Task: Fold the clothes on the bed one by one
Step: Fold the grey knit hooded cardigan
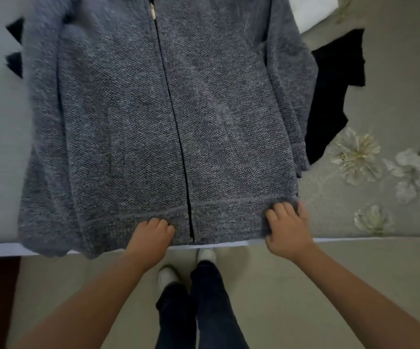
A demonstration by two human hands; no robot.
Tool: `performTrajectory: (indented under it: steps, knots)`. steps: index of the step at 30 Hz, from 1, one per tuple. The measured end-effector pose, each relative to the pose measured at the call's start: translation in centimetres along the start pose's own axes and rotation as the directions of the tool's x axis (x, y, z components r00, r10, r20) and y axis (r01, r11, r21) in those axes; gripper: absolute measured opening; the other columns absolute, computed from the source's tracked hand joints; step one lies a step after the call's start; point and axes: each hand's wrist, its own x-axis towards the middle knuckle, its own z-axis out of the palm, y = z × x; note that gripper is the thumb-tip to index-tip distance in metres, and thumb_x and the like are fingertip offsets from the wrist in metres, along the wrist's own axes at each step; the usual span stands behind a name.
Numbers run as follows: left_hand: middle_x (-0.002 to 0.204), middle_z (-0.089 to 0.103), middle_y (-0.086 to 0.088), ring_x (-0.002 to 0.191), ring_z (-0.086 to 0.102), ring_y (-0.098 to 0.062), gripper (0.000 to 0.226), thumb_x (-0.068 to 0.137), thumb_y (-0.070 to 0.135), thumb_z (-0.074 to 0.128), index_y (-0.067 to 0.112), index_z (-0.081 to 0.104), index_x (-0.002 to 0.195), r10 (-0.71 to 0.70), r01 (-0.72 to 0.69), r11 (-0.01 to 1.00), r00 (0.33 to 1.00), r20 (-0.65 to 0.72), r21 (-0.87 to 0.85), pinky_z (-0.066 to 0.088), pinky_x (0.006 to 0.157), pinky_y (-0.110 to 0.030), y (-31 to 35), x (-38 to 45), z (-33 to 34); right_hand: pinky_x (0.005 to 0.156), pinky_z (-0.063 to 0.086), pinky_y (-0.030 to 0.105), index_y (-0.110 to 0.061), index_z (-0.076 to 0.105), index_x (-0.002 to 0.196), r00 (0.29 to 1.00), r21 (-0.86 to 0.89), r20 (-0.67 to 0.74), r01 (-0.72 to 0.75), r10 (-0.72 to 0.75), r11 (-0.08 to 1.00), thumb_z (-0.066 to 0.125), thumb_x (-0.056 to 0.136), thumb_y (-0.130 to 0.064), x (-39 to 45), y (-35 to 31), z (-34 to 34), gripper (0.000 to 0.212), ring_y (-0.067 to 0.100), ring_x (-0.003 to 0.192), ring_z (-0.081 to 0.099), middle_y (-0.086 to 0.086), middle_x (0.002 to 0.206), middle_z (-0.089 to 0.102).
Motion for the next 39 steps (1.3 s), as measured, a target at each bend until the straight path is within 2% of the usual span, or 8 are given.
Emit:
performTrajectory:
  steps: [7, 13, 16, 22, 27, 29, 32, 39]
  knots:
    - [0.098, 0.059, -0.012, 0.092, 0.057, -0.024, 0.021, 0.077, 0.012, 0.064, 0.007, 0.056, 0.096, 0.096, -0.097, 0.995, 0.982, -0.162, 0.002, 0.044, 0.070, -0.027, -0.2, -1.5, -0.9, 0.051, 0.048, 0.019, -0.011, 0.075, 0.077, 0.934, -0.027, -0.004, 0.357, -0.357, 0.934, 0.093, 0.030, -0.025, 3.0, -3.3, -0.4, 0.053, 0.020, 0.057, 0.063, 0.003, 0.068, 0.067]
    - [0.050, 0.056, 0.000, 0.043, 0.055, -0.015, 0.044, 0.016, 0.014, 0.089, 0.014, 0.061, 0.051, 0.255, -0.263, 0.965, 0.934, -0.249, 0.003, 0.037, 0.039, -0.013, 0.1, -3.2, -1.8, 0.038, 0.036, 0.016, -0.002, 0.073, 0.074, 0.855, -0.009, -0.060, 0.515, -0.515, 0.857, 0.074, 0.043, 0.003, 1.3, -0.6, -2.1, 0.031, 0.023, 0.049, 0.053, 0.006, 0.054, 0.056]
    - [0.077, 0.064, -0.004, 0.071, 0.062, -0.016, 0.034, 0.049, 0.018, 0.083, 0.014, 0.066, 0.078, 0.301, -0.305, 0.952, 0.943, -0.140, -0.003, 0.045, 0.058, -0.020, 1.9, -3.5, -1.4, 0.038, 0.035, 0.014, 0.001, 0.073, 0.072, 0.880, 0.013, -0.032, 0.474, -0.473, 0.881, 0.072, 0.043, 0.005, -1.2, 0.4, -2.2, 0.030, 0.022, 0.062, 0.037, 0.006, 0.054, 0.056]
    - [0.123, 0.045, -0.008, 0.115, 0.041, -0.024, 0.027, 0.094, 0.011, 0.038, 0.011, 0.042, 0.121, 0.107, -0.105, 0.993, 0.994, 0.034, -0.049, 0.031, 0.091, -0.033, 2.6, -2.6, 1.5, 0.039, 0.041, 0.017, -0.001, 0.071, 0.061, 0.931, -0.030, 0.144, 0.342, -0.334, 0.939, 0.090, 0.015, -0.013, -2.2, -1.6, -0.6, 0.051, 0.020, 0.043, 0.056, 0.009, 0.052, 0.059]
    - [0.073, 0.065, -0.012, 0.064, 0.064, -0.026, 0.028, 0.075, 0.027, 0.054, 0.004, 0.068, 0.075, -0.081, -0.031, 0.974, 0.877, -0.474, -0.223, 0.051, 0.057, -0.026, -0.8, -5.2, 1.6, 0.052, 0.045, 0.028, -0.010, 0.064, 0.057, 0.961, -0.008, 0.116, 0.253, -0.251, 0.967, 0.058, 0.066, -0.055, -2.1, -4.6, -0.5, 0.046, 0.023, 0.055, 0.059, 0.005, 0.061, 0.059]
    - [0.087, 0.064, -0.026, 0.079, 0.064, -0.039, 0.040, 0.081, 0.021, 0.042, -0.010, 0.065, 0.088, -0.366, 0.150, 0.868, 0.839, -0.403, -0.474, 0.053, 0.070, -0.043, -2.6, -6.3, 2.3, 0.061, 0.043, 0.031, -0.011, 0.069, 0.067, 0.965, 0.001, 0.042, 0.258, -0.258, 0.966, 0.042, 0.072, -0.052, -1.5, -6.6, -0.6, 0.050, 0.024, 0.065, 0.064, 0.006, 0.072, 0.065]
    - [0.121, 0.048, -0.033, 0.113, 0.044, -0.045, 0.037, 0.094, 0.009, 0.041, -0.014, 0.045, 0.123, -0.719, 0.410, 0.537, 0.680, -0.145, -0.737, 0.032, 0.098, -0.050, -5.5, -7.0, 3.4, 0.076, 0.050, 0.040, -0.010, 0.072, 0.093, 0.946, 0.002, -0.003, 0.323, -0.323, 0.946, 0.074, 0.059, -0.054, 0.3, -9.9, -0.6, 0.056, 0.031, 0.090, 0.067, 0.013, 0.100, 0.069]
    - [0.108, 0.054, -0.024, 0.103, 0.048, -0.037, 0.038, 0.092, 0.029, 0.050, -0.004, 0.054, 0.110, -0.731, 0.442, 0.435, 0.682, -0.022, -0.784, 0.037, 0.083, -0.041, -9.2, -5.3, 3.8, 0.100, 0.024, 0.065, -0.021, 0.042, 0.136, 0.896, -0.022, 0.279, 0.367, -0.346, 0.930, 0.063, 0.068, -0.065, 3.6, -14.8, 0.3, 0.083, 0.037, 0.133, 0.032, 0.013, 0.147, 0.028]
